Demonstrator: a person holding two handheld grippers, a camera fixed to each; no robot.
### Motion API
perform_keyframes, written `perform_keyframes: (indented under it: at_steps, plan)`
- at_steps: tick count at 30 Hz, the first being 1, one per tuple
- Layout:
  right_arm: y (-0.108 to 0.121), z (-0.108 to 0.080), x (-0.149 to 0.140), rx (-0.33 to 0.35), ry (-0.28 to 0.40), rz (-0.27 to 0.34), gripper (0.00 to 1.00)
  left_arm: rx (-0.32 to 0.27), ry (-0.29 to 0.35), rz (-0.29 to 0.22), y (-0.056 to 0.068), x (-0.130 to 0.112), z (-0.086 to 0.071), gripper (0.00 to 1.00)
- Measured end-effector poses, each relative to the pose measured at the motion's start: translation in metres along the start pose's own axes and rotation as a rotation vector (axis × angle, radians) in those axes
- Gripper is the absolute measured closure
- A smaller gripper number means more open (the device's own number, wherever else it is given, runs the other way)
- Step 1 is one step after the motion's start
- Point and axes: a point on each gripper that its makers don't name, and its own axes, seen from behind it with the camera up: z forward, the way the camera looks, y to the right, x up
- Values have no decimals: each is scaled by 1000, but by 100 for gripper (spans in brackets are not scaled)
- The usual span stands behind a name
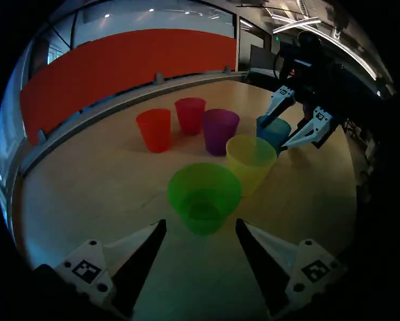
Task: Pour water
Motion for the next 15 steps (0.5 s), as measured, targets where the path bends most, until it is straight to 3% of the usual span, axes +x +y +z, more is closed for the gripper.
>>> perform_keyframes:
  at_steps: [12,15]
  plan:
    - [-1,-3,-4,-8,5,16,9,10,-8,2,3,-1,-1,3]
    - [-1,-3,-5,-14,2,18,4,10,-5,0,4,-1,-2,3]
